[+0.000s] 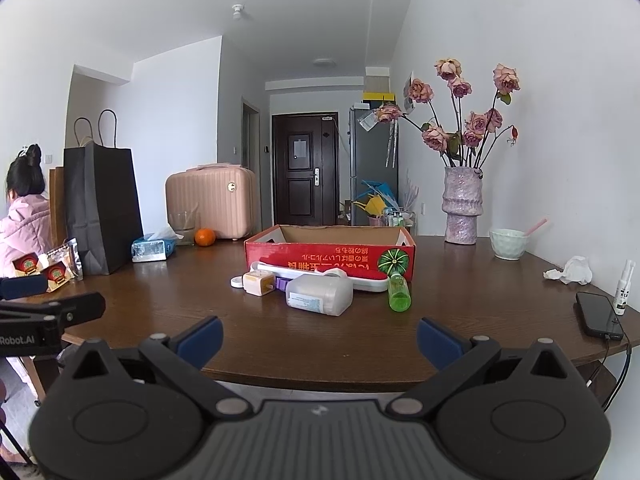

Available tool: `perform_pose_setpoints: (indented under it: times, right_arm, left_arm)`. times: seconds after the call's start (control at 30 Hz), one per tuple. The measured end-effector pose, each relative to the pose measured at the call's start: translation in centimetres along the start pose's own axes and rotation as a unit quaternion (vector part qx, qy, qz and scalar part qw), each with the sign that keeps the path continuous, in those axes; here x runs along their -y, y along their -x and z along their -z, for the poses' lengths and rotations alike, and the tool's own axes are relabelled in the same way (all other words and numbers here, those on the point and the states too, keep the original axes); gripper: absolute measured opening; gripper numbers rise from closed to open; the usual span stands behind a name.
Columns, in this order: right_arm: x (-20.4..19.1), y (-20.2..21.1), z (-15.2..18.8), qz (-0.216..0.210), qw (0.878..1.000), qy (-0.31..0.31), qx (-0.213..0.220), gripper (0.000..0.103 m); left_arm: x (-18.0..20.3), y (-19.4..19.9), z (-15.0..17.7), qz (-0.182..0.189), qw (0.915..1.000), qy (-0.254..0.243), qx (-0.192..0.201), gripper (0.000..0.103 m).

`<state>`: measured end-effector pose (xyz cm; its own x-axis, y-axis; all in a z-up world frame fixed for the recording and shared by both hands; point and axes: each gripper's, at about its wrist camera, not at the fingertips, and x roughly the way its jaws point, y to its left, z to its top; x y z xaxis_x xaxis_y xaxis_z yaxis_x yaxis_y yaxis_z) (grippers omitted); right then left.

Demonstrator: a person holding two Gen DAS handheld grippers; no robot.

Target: Organize rigid objects

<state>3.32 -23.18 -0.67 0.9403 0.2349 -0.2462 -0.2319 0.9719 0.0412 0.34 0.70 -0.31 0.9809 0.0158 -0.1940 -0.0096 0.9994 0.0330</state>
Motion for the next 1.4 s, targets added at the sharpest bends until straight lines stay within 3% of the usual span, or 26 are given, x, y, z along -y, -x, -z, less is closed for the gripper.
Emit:
perform_pose_setpoints:
  times: [0.6,0.73,0.83,1.0,1.2,1.4]
  right_arm:
    - [0.0,-0.1,0.1,-0.002,1.000,-0.004,-0.001,0.103]
    - [0.1,-0.4,0.1,-0.003,1.000,-0.003,0.000,0.103]
    - [0.2,-1.2,-0.2,0.013,1.000,0.006,0.021,0.103]
    - [0.6,-4.9,-0.6,0.047,0.998,0.021,0.040,0.103]
    - [2.8,-10.7,-1.8,0.048,0.999,-0.015,0.006,0.103]
    - [6.2,-16.7,-2.7,0.009,0.996,-0.077,-0.035,0.103]
  left_arm:
    - [0.0,0.0,0.3,0.000,1.0000,-0.001,-0.004,0.103]
    - [0.6,-0.7,0.0,-0.016,0.9992,-0.034,0.013,0.103]
    - [0.6,-2.8,-0.1,-0.034,0.9975,-0.059,0.017,0.103]
    - [0.0,-8.2,-0.5,-0.024,0.9984,-0.041,-0.031,0.103]
    - [0.2,-13.2,-0.6,-0.017,0.9980,-0.039,-0.046,0.103]
    - [-0.6,-18.6,-1.8,0.023,0.9959,0.009,-0.087,0.103]
